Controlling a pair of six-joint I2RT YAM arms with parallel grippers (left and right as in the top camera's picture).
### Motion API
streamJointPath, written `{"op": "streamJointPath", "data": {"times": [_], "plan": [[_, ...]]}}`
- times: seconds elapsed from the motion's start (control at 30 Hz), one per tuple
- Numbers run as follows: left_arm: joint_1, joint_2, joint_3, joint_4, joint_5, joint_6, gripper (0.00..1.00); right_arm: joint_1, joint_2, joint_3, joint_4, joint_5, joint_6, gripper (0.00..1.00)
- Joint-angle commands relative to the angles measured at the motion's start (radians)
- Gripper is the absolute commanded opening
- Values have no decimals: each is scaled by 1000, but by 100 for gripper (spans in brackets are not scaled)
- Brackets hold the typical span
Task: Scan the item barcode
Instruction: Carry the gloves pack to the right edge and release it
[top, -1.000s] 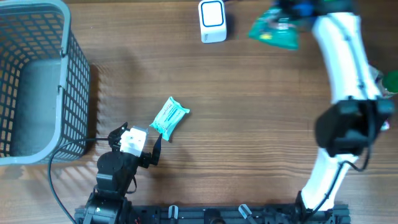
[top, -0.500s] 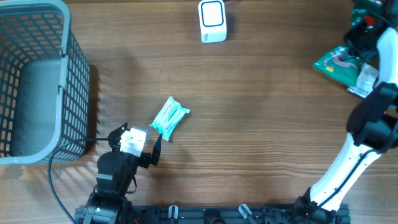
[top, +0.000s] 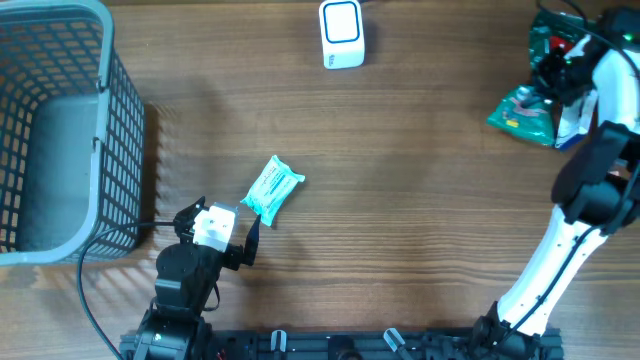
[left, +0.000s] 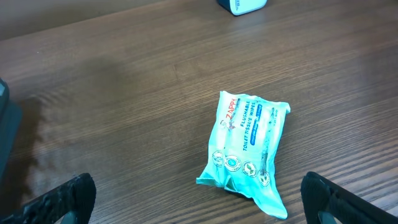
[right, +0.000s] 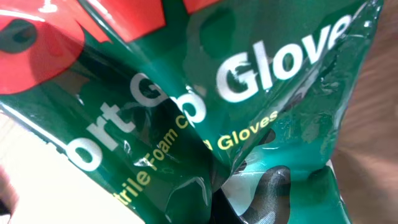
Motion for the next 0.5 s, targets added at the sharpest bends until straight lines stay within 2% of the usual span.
{"op": "streamJointPath", "data": {"times": [0.0,0.23,0.47], "plan": [[4,-3,-5,1,12,12,100,28,10,6,4,6,-24,5],[4,-3,-5,1,12,12,100,-18,11,4,-68,314,-31,5],[4,-3,-5,0,12,12,100,-169,12,4,-103,338,-42,5]]}}
